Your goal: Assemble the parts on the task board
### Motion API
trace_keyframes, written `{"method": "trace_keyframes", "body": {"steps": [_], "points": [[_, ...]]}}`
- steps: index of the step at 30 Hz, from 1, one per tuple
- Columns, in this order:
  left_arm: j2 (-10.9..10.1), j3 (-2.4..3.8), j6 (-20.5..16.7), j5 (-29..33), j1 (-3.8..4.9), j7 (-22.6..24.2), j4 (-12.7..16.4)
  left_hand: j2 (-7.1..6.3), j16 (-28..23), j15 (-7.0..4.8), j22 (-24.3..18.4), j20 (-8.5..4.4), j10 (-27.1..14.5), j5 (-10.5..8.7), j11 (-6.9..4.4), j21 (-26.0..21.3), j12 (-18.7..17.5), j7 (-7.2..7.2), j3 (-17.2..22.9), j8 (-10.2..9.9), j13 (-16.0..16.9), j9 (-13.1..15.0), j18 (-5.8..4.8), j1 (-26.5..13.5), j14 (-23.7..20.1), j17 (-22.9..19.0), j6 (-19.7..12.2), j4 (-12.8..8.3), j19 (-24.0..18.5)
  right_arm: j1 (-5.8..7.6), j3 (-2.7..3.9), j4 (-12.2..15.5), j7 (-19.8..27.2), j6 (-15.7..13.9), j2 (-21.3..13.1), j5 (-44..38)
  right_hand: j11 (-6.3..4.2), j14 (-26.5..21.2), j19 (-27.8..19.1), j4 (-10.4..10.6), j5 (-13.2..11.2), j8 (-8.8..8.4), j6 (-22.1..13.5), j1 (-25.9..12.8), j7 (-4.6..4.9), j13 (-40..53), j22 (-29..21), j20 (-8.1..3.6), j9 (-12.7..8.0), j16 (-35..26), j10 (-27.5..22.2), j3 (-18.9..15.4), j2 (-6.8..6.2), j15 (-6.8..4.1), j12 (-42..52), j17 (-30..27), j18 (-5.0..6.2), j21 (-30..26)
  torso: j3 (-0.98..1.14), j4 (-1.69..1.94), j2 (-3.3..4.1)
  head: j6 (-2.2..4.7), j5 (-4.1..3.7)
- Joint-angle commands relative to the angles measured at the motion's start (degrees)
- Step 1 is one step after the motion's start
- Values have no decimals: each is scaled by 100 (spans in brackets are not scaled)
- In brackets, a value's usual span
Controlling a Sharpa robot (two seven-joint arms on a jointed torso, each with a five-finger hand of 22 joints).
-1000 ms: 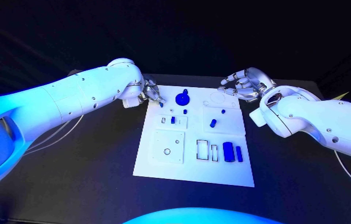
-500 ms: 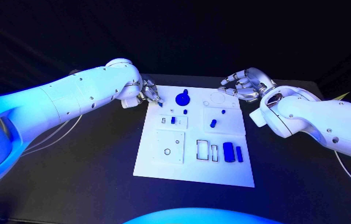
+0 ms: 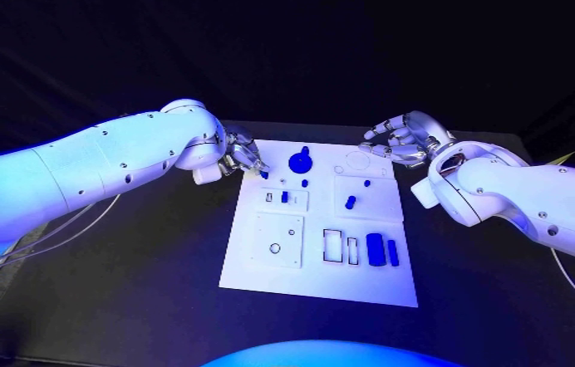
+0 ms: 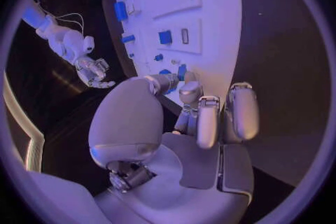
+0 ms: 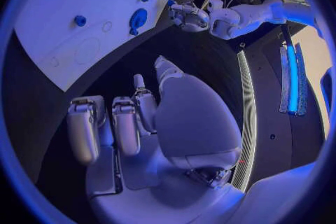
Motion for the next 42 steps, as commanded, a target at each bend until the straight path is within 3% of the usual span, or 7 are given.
{"method": "trace_keyframes", "body": {"steps": [1,4,14,24,35,42], "points": [[-121,7,-280,341,1,206,281,-25,18,-62,62,-1,96,161,-13,55,55,-17,1001,6,48,14,-70,-110,604,1509,83,-968,76,-3,2,10,67,50,-8,-32,-21,544,457,0,20,18,-4,-59,-22,451,1263,-44,5,-22,2,33,-3,-43,18,1334,47,-21,-3,-1,6,2,3],[-220,7,-368,357,0,250,467,-63,18,-85,133,-23,171,342,-37,91,80,-39,1040,-11,96,20,-86,-182,604,1509,151,-1026,128,-3,2,12,67,48,-14,-32,-21,544,457,0,20,18,-4,-59,-22,451,1263,-44,5,-22,2,33,-3,-43,18,1334,47,-21,-8,-5,10,7,5],[-374,-3,-539,-85,-23,293,840,-120,18,-117,124,-56,282,664,-71,90,121,-73,1066,-47,180,32,-83,-282,604,1509,263,-1113,128,-3,2,20,69,43,-26,-31,-22,543,456,0,25,25,-3,-68,-23,454,1261,-45,8,-24,6,37,-3,-44,22,1332,48,-23,-5,2,5,-25,16],[-437,-41,-634,-711,-104,157,1105,-145,18,-129,105,-68,329,779,-85,81,148,-88,1073,-61,228,35,-79,-305,604,1509,311,-1149,119,-3,1,20,70,38,-34,-31,-22,543,456,0,25,25,-3,-68,-23,454,1261,-45,8,-24,6,37,-3,-44,22,1332,48,-23,-4,-4,8,-49,34],[-438,-85,-712,-1038,-240,112,1160,-162,18,-136,93,-75,357,842,-93,75,164,-95,1078,-71,256,35,-76,-314,604,1509,340,-1172,113,-5,1,15,77,35,-36,-30,-22,543,456,0,25,25,-3,-68,-23,454,1261,-45,8,-24,6,37,-3,-44,22,1332,48,-23,-10,-6,11,-71,33],[-428,-95,-692,-1158,-280,114,1180,-171,18,-138,98,-78,368,868,-97,77,170,-98,1079,-75,267,35,-77,-319,604,1509,353,-1180,118,-7,1,16,81,35,-36,-30,-22,543,456,0,25,25,-3,-68,-23,454,1261,-45,8,-24,6,37,-3,-44,22,1332,48,-23,-9,-3,13,-87,37]]}}
